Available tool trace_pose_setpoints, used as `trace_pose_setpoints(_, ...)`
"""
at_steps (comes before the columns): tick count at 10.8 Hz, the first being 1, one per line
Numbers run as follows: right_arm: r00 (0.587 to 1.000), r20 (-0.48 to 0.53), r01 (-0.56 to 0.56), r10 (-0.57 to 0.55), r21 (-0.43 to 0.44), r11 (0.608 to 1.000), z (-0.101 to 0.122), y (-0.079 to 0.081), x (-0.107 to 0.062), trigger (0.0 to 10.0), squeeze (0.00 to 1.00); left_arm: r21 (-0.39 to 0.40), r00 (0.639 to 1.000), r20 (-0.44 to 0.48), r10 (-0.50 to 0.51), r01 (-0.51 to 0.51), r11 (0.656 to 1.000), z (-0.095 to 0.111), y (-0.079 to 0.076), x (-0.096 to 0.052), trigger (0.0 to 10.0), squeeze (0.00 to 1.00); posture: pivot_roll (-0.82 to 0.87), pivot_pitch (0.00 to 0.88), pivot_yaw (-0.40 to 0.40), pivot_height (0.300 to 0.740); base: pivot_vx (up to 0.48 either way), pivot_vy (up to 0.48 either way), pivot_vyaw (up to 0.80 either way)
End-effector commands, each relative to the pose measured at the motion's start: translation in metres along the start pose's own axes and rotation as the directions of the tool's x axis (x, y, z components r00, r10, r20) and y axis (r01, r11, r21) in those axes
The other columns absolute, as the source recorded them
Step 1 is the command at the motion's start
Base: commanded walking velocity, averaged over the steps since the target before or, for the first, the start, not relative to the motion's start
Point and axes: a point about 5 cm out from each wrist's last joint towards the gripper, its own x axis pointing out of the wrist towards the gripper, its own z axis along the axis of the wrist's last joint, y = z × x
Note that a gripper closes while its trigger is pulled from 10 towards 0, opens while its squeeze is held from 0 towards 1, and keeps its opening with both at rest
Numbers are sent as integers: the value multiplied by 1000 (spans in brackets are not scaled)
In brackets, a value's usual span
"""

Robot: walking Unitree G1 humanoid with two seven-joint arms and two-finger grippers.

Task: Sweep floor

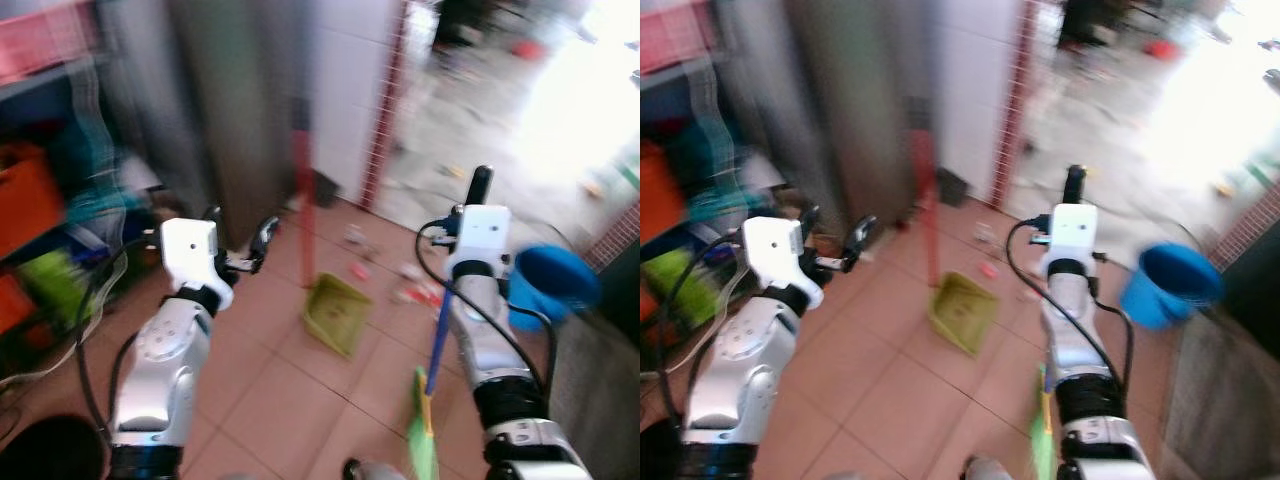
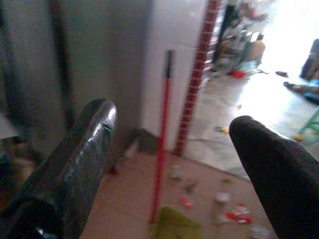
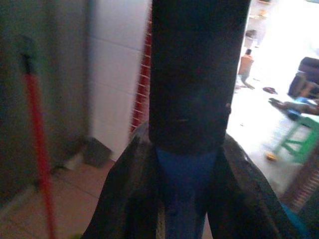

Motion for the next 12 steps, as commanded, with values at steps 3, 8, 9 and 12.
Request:
trace_pose_setpoints(3,999,36,23,-23,-5,1000,9,-7,7,10000,0,-1,999,-11,-45,45,999,0,-7,3,10000,0,-23,0,-23,740,297,375,-533)
trace_pose_setpoints(8,999,41,11,-11,-7,1000,9,-5,8,10000,0,37,997,-59,-56,58,998,-6,-10,2,10000,0,-11,0,-27,740,265,0,-480)
trace_pose_setpoints(9,999,42,13,-12,-9,1000,10,-5,10,10000,0,54,998,-60,-33,36,998,-7,-8,2,10000,0,-11,0,-27,740,0,0,0)
trace_pose_setpoints(12,999,33,7,-7,0,1000,8,-3,10,10000,0,56,998,-54,-35,38,998,-6,-7,2,10000,0,-6,0,-32,740,0,0,-485)
